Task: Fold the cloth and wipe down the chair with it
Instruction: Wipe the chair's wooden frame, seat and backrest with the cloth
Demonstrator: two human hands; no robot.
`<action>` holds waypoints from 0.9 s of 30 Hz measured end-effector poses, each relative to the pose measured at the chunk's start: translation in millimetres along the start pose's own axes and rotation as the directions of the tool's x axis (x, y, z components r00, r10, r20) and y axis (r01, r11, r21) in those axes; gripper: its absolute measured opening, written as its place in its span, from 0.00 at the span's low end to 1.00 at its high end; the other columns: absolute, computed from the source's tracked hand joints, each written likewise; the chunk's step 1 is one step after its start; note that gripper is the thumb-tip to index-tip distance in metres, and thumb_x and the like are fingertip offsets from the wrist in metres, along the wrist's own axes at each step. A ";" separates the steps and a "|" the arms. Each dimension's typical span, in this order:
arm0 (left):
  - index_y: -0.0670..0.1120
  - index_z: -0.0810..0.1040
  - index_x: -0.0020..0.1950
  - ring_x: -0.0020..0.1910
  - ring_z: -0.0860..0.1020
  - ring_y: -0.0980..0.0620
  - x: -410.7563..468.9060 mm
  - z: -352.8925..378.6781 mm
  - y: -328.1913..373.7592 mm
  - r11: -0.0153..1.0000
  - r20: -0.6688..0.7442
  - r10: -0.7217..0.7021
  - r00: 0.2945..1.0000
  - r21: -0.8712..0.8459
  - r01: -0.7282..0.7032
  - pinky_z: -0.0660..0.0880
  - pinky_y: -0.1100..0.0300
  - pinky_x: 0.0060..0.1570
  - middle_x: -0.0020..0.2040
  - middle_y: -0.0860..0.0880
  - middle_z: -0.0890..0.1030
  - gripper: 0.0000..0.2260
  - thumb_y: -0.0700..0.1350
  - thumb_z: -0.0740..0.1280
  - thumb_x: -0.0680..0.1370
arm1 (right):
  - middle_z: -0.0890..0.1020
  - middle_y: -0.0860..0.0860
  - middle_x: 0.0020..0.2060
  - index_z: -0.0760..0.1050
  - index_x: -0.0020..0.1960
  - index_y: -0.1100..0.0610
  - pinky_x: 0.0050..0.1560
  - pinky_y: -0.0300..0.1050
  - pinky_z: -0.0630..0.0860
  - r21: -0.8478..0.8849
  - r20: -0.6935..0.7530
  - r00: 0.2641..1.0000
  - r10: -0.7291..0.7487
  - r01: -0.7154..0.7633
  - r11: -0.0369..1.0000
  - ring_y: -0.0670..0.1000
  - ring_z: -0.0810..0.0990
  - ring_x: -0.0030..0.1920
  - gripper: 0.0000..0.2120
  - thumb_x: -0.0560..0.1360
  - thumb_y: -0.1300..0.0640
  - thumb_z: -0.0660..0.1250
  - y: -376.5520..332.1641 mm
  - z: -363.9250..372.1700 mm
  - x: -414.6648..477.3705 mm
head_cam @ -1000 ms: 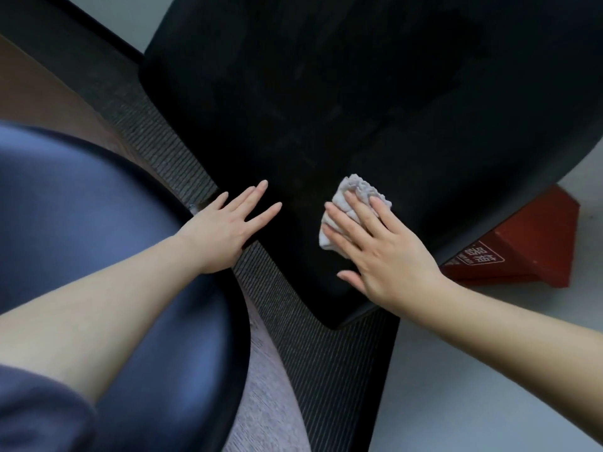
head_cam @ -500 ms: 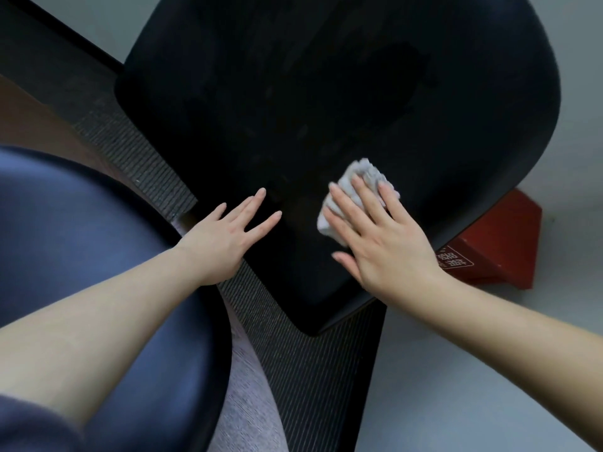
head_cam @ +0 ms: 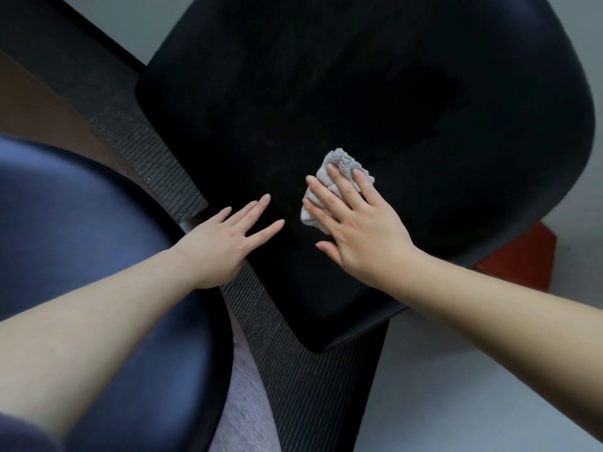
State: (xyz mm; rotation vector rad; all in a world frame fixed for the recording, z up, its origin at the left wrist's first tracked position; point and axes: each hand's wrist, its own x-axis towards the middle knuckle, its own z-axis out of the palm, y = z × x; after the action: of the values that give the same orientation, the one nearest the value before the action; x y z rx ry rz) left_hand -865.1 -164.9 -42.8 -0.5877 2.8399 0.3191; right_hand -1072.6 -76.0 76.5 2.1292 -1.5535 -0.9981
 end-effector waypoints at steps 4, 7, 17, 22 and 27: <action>0.56 0.25 0.72 0.79 0.39 0.44 -2.0 18.5 -23.5 0.992 0.016 -0.128 0.992 -0.007 0.128 0.48 0.49 0.76 0.75 0.40 0.27 0.41 0.42 0.58 0.79 | 0.40 0.57 0.77 0.43 0.79 0.52 0.75 0.61 0.39 -0.065 -0.078 0.994 -0.071 0.066 0.996 0.62 0.37 0.76 0.33 0.79 0.37 0.42 0.5 -0.5 66.5; 0.57 0.23 0.71 0.79 0.40 0.43 -1.6 30.7 -34.5 0.987 0.024 -0.163 0.986 0.000 0.163 0.50 0.49 0.76 0.76 0.40 0.28 0.41 0.43 0.57 0.79 | 0.41 0.56 0.78 0.43 0.79 0.52 0.75 0.60 0.38 -0.096 -0.109 0.989 -0.098 0.088 0.991 0.62 0.37 0.76 0.32 0.79 0.38 0.42 -6.2 -3.7 109.6; 0.60 0.34 0.78 0.77 0.35 0.37 -48.6 68.2 -52.1 0.922 0.391 -0.374 0.841 0.063 0.381 0.47 0.25 0.67 0.78 0.40 0.32 0.40 0.68 0.58 0.77 | 0.54 0.56 0.77 0.59 0.77 0.53 0.75 0.61 0.47 -0.032 -0.023 0.952 -0.304 0.303 0.952 0.62 0.47 0.77 0.31 0.78 0.39 0.49 -15.2 6.1 86.6; 0.60 0.40 0.79 0.77 0.32 0.38 -56.3 85.0 -53.9 0.885 0.428 -0.441 0.789 0.060 0.462 0.45 0.22 0.64 0.78 0.40 0.32 0.42 0.71 0.59 0.74 | 0.46 0.54 0.78 0.50 0.79 0.51 0.75 0.60 0.40 -0.067 -0.011 0.951 -0.310 0.309 0.949 0.60 0.40 0.77 0.31 0.79 0.38 0.44 -47.8 -4.8 162.7; 0.60 0.41 0.79 0.76 0.31 0.39 -56.7 95.0 -56.2 0.882 0.397 -0.439 0.806 0.016 0.471 0.43 0.22 0.64 0.78 0.40 0.32 0.41 0.71 0.59 0.74 | 0.49 0.54 0.78 0.53 0.78 0.53 0.76 0.60 0.42 -0.061 0.001 0.942 -0.337 0.336 0.940 0.60 0.41 0.77 0.33 0.79 0.39 0.49 -62.8 1.8 169.5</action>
State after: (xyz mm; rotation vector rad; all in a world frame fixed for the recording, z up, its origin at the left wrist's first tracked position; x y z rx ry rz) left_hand -774.9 -170.4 -127.8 -1.0664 2.2223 0.4115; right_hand -1002.3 -209.9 -22.4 2.4026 -1.1575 -1.1214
